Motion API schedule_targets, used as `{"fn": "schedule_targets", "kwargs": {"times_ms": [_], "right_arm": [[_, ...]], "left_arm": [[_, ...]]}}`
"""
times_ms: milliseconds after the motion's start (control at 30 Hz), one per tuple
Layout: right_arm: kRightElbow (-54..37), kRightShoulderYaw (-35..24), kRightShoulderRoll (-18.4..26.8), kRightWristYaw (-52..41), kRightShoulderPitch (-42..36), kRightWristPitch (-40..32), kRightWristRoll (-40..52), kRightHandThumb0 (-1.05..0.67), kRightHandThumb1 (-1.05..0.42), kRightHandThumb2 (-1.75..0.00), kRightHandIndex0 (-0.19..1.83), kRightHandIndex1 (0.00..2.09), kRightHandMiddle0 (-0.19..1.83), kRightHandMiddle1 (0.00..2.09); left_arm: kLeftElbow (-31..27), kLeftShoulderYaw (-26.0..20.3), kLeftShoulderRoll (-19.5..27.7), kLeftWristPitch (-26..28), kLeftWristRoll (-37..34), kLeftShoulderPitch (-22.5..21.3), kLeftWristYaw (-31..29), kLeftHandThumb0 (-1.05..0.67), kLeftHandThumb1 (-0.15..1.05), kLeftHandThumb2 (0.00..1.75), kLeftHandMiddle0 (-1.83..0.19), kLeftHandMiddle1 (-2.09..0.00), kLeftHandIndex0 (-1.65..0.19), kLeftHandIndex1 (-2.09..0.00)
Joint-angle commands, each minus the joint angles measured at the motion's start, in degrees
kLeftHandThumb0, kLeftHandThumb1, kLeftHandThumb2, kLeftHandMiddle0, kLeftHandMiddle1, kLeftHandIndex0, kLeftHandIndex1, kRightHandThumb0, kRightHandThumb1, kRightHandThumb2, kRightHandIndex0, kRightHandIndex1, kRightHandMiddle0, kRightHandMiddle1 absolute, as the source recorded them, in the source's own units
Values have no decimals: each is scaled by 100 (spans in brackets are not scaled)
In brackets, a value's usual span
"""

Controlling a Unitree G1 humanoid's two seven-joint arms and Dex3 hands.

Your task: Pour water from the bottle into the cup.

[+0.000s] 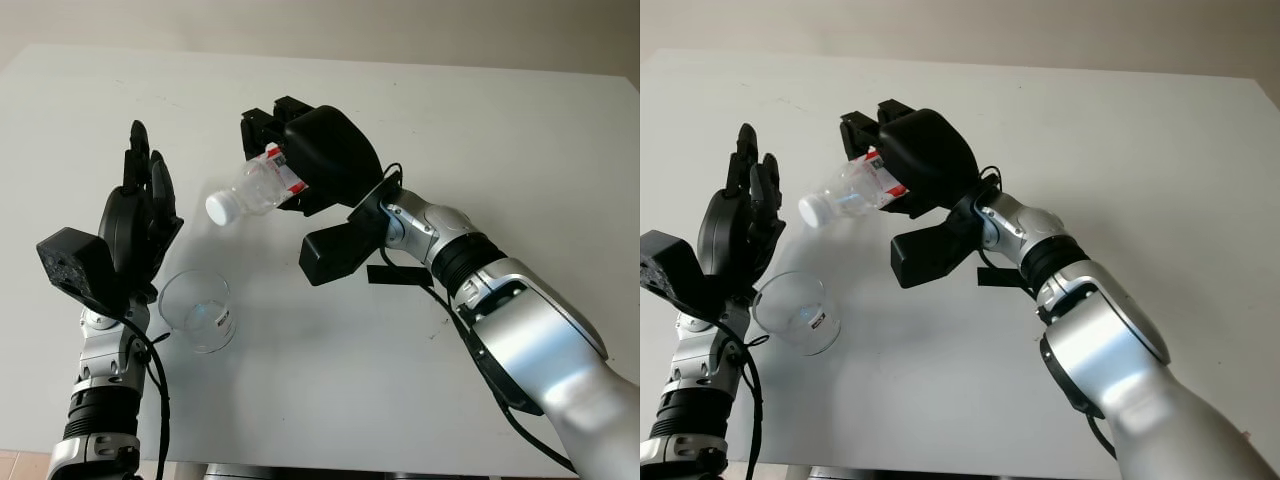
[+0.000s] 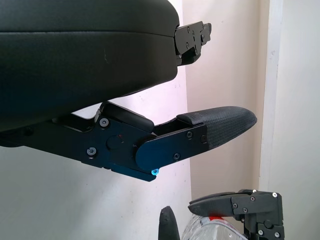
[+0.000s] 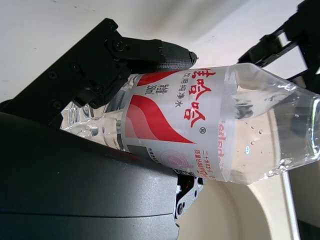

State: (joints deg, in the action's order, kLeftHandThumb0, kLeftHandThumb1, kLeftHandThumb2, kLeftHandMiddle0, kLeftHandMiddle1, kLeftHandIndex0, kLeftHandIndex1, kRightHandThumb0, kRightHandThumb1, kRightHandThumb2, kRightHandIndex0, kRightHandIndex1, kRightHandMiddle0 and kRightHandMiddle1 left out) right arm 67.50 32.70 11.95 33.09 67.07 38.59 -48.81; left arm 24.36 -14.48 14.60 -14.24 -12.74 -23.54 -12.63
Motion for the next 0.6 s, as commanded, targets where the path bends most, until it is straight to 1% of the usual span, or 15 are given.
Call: {"fn": "schedule_targets", "kwargs": {"times_ms": [0,67,167,267,333,400,467,567], "right_arm": [[-27,20,-28,114,161,101,24,-17,-66,-86,111,209,78,209],[-48,86,-36,250,160,110,-31,-18,-66,-85,111,209,78,209],[-63,159,-41,419,166,168,-73,-19,-72,-80,115,209,80,209],[-88,198,-52,581,180,270,-84,-19,-77,-70,113,209,78,209],[-119,202,-72,649,187,344,-65,-18,-75,-73,105,209,77,209],[-164,224,-85,692,203,380,-84,-18,-71,-82,103,209,82,209],[-220,250,-86,676,221,440,-101,-17,-66,-92,105,209,89,209],[-328,272,-100,699,219,511,-119,-19,-65,-95,116,209,93,209]], "left_arm": [[14,11,-20,-26,27,-78,29,-75,105,69,19,0,19,0],[41,6,-23,-38,8,-89,11,-75,105,69,19,0,19,0],[72,2,-33,-51,12,-104,22,-75,105,69,19,0,19,0],[98,-1,-48,-49,5,-127,28,-75,105,68,19,0,19,0],[109,1,-59,-52,3,-141,30,-74,105,69,19,0,19,0],[128,6,-61,-51,22,-152,46,-74,105,69,19,0,19,0],[134,13,-56,-53,37,-152,53,-75,105,70,19,0,19,0],[125,12,-69,-56,34,-148,72,-75,105,69,19,0,19,0]]}}
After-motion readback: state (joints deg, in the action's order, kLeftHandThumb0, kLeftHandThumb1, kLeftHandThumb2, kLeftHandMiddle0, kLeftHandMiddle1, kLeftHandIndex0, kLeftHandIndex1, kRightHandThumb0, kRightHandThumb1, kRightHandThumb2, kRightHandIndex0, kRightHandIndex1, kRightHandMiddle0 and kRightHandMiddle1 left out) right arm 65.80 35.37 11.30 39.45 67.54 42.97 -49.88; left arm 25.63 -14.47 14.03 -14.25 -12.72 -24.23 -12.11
